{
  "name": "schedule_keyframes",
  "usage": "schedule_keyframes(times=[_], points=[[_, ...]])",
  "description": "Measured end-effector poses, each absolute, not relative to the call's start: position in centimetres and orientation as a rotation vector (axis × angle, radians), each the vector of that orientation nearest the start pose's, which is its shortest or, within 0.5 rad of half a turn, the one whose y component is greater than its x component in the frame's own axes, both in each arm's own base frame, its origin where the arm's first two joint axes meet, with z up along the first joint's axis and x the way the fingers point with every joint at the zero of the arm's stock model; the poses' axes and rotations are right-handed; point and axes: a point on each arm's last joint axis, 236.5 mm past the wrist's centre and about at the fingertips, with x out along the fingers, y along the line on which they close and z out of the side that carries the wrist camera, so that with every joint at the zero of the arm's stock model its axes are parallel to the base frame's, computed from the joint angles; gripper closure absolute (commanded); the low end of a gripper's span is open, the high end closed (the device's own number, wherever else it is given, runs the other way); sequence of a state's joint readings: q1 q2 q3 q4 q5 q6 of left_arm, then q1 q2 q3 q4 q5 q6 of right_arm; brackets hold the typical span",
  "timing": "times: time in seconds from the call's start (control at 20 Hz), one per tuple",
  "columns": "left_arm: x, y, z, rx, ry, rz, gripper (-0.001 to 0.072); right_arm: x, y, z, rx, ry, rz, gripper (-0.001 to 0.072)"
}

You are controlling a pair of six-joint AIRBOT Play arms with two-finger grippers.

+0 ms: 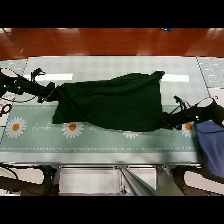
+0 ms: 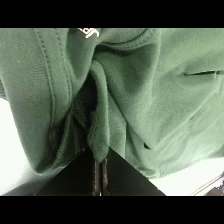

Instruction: Fold the shirts.

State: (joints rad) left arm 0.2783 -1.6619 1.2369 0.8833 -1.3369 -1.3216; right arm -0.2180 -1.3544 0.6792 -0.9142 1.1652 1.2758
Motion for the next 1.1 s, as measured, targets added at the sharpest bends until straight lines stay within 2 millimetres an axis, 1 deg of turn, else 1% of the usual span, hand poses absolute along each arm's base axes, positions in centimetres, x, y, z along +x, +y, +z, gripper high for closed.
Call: schedule_keyframes(times=[0.05,0.15,0.25,0.3,0.35,0.4,0.5,0.55,0.6,0.7,0.75,0.85,0.95,1.0,1.05,1.1], points=[[39.1,-4.0,-6.2,-0.724,1.500,-0.336,0.0686,27.3,8.1,-10.0,0.694,1.582,0.293,0.0685],[39.5,-3.9,-5.4,-0.714,1.479,-0.339,0.0686,29.5,8.4,-7.6,0.666,1.525,0.349,0.0686],[40.3,-3.7,-3.6,-0.688,1.431,-0.345,0.0686,32.5,8.3,-3.8,0.619,1.423,0.393,0.0686],[40.9,-3.6,-2.2,-0.676,1.396,-0.353,0.0686,33.9,8.2,-1.6,0.589,1.366,0.412,0.0686],[41.5,-3.6,-0.5,-0.666,1.353,-0.365,0.0686,35.5,8.0,1.2,0.553,1.291,0.428,0.0686],[42.3,-3.7,1.7,-0.655,1.294,-0.379,0.0686,36.8,7.8,4.1,0.518,1.221,0.435,0.0686],[43.6,-3.7,6.7,-0.625,1.170,-0.404,0.0686,39.0,6.9,10.5,0.426,1.071,0.432,0.0686],[44.0,-3.6,9.6,-0.608,1.101,-0.412,0.0686,39.8,6.3,14.2,0.377,0.984,0.417,0.0686],[44.2,-3.5,12.3,-0.585,1.040,-0.416,0.0686,40.2,5.8,17.7,0.328,0.909,0.399,0.0685],[43.8,-3.7,18.6,-0.531,0.900,-0.431,0.0686,40.3,4.7,25.0,0.238,0.745,0.353,0.0686],[43.2,-3.9,21.6,-0.502,0.833,-0.435,0.0686,39.8,4.2,28.7,0.198,0.660,0.329,0.0686],[41.4,-4.3,27.7,-0.441,0.695,-0.438,0.0686,37.9,3.6,34.9,0.136,0.516,0.287,0.0686],[38.7,-4.8,33.1,-0.383,0.561,-0.434,0.0686,35.3,3.5,39.9,0.089,0.390,0.256,0.0686],[37.2,-4.9,35.8,-0.354,0.482,-0.422,0.0686,33.9,3.4,41.8,0.070,0.340,0.239,0.0686],[35.3,-5.1,38.4,-0.326,0.405,-0.412,0.0686,32.5,3.3,43.3,0.053,0.298,0.222,0.0685],[33.5,-5.2,40.5,-0.302,0.343,-0.396,0.0686,31.1,3.2,44.6,0.040,0.261,0.207,0.0685]])
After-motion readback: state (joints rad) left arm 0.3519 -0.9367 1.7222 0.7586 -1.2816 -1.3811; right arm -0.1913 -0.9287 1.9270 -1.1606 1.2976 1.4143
